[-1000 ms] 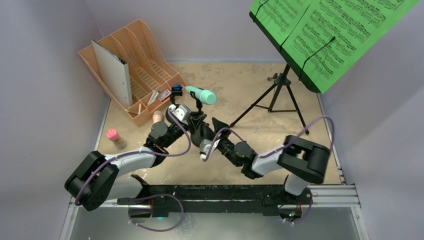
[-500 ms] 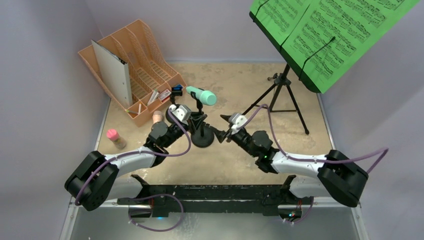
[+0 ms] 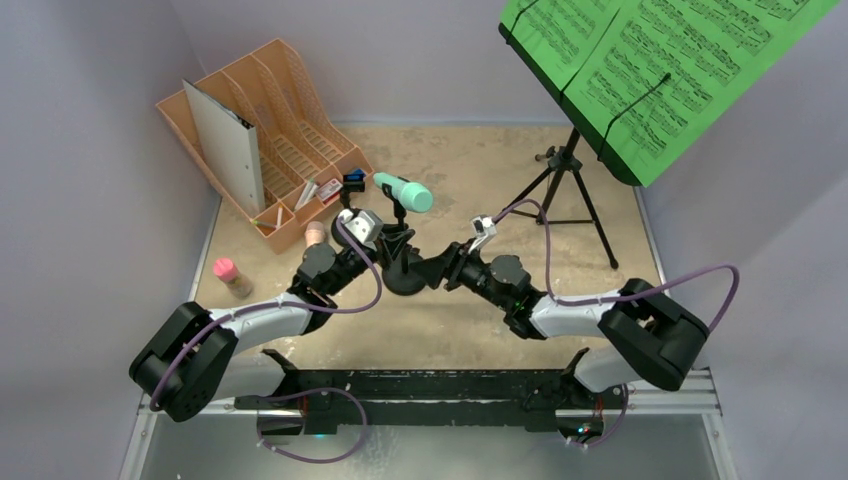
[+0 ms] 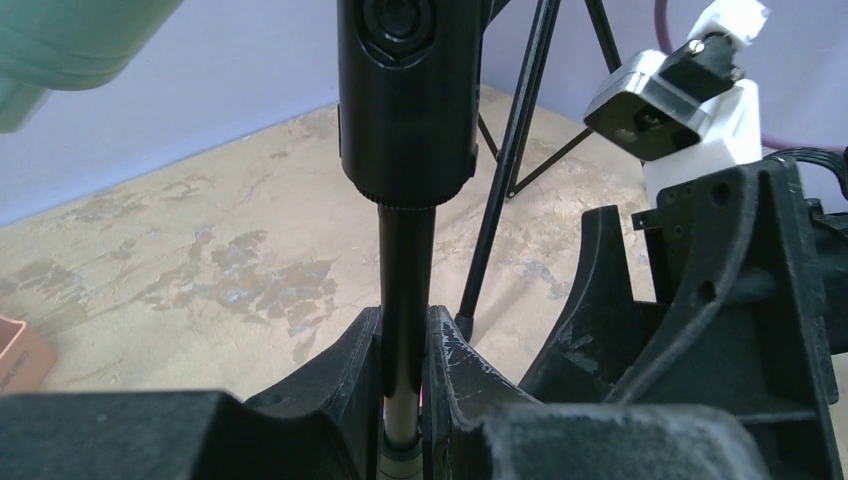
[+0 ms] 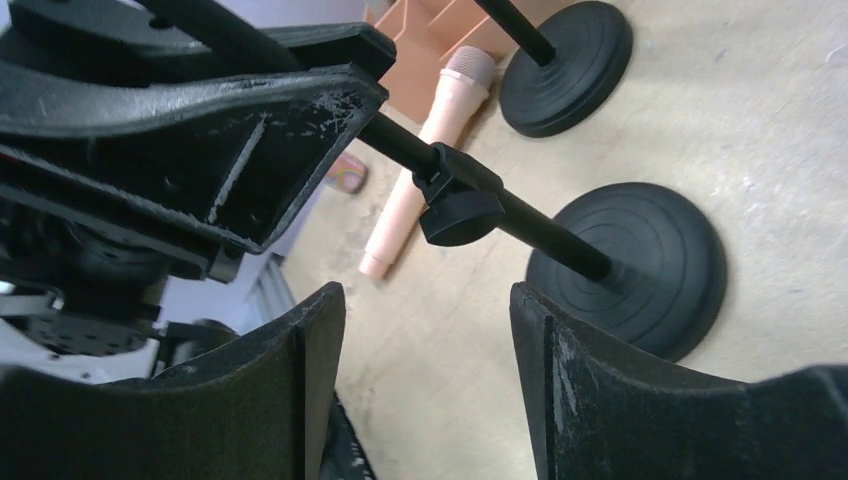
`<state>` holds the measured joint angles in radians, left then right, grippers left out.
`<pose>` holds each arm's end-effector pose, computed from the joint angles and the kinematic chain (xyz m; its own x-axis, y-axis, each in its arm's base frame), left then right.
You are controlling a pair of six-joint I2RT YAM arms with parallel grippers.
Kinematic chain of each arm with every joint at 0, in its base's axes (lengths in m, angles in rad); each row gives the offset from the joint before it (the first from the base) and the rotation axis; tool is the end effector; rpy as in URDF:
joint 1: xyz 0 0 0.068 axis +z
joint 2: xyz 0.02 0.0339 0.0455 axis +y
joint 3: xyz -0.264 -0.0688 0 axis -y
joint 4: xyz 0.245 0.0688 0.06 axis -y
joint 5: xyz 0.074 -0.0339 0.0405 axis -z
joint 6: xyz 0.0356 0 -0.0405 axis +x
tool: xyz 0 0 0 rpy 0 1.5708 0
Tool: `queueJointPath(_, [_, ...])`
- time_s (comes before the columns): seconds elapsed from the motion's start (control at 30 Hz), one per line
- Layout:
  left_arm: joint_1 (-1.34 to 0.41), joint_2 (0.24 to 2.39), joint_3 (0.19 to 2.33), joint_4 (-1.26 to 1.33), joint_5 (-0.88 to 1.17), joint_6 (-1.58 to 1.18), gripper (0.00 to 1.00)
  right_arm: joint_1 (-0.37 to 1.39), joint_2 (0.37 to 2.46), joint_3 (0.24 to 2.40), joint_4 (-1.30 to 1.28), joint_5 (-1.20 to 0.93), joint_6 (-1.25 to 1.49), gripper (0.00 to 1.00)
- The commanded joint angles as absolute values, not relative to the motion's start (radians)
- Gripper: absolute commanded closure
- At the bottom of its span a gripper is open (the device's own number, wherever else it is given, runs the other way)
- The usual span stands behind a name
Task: Pack up the instrument practice props
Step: Unscrew the knob on the microphone stand.
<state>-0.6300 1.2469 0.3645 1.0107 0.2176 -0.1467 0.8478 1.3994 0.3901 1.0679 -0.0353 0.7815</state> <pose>0.1941 -0.1510 0.2266 -0.0071 -0.1715 -0.9852 0.7553 0.6447 -0.1176 0.1748 0.2000 0.2046 -0.5167 0.4783 -0.7101 -0.5758 0.4197 0.7017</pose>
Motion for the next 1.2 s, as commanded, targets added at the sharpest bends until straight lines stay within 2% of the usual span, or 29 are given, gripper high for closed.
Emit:
queueJointPath(0.0, [-0.633, 1.235, 0.371, 1.003, 0.276, -0.175, 1.0, 0.83, 1.429, 0.378, 1.236, -0.074, 1.036, 0.37])
queueJointPath(0.27, [-0.633, 1.234, 0.373, 1.005, 0.282, -0.175, 1.0, 0.824, 1.45, 0.396, 1.207, -0.005, 1.146, 0.41])
queueJointPath(0.6, [-0.633, 1.232, 0.373, 1.006, 0.29, -0.176, 1.0, 0.823, 1.464, 0.396, 1.181, 0.077, 1.207, 0.52])
queueJointPath(0.83, [-0.633, 1.232, 0.372, 1.007, 0.292, -0.178, 1.0, 0.821, 1.515, 0.43, 1.204, 0.069, 1.216, 0.56])
queueJointPath(1.17, [-0.633, 1.229, 0.371, 1.008, 0.293, -0.178, 1.0, 0.81, 1.537, 0.45, 1.244, 0.06, 1.2, 0.68])
